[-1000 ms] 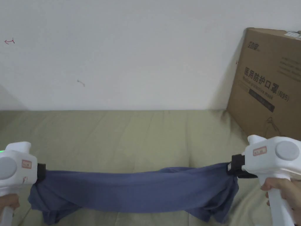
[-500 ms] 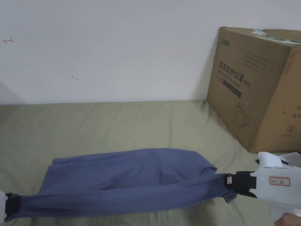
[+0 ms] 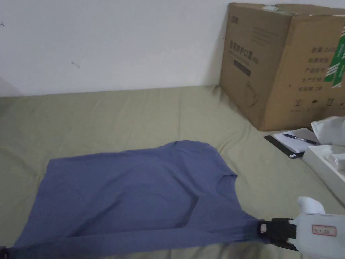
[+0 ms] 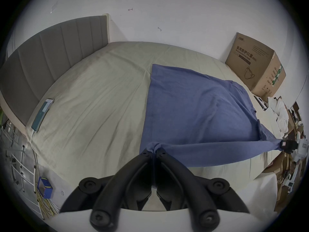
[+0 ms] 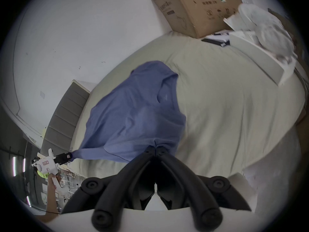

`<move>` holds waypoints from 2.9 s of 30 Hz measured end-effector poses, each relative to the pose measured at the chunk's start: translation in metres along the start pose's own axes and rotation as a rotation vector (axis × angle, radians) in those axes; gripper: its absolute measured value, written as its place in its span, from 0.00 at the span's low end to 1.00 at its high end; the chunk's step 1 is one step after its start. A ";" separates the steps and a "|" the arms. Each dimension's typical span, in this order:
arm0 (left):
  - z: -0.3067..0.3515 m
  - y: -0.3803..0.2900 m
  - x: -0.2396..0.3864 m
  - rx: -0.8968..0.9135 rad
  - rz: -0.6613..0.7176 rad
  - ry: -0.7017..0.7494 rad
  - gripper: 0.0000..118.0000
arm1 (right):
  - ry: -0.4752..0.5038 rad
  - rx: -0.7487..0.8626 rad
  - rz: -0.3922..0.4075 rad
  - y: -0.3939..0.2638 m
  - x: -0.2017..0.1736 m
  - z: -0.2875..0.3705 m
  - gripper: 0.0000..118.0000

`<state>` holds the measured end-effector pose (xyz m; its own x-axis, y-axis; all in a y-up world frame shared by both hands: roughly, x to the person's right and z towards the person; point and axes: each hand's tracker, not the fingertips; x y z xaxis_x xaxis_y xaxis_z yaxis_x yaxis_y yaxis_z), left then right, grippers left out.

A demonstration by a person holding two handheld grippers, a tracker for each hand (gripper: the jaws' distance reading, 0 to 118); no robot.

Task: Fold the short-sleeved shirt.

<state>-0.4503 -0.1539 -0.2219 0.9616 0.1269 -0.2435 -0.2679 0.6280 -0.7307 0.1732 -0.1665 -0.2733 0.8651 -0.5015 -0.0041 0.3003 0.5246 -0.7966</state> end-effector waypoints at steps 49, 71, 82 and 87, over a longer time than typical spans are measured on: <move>0.010 -0.057 -0.018 0.040 0.050 -0.069 0.88 | -0.083 0.011 0.221 -0.085 -0.060 0.006 0.00; -0.014 -0.051 -0.006 -0.052 0.073 -0.056 0.04 | -0.136 -0.060 0.121 -0.039 -0.020 -0.033 0.27; -0.001 -0.035 -0.007 -0.038 0.098 -0.057 0.04 | -0.147 0.036 0.224 -0.015 -0.051 -0.012 0.01; -0.011 0.003 -0.001 -0.006 0.061 -0.035 0.04 | -0.173 0.071 0.269 0.034 -0.064 -0.026 0.01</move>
<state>-0.4525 -0.1602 -0.2312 0.9449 0.1920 -0.2651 -0.3264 0.6136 -0.7191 0.1177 -0.1344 -0.3162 0.9709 -0.2173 -0.1008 0.0740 0.6721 -0.7367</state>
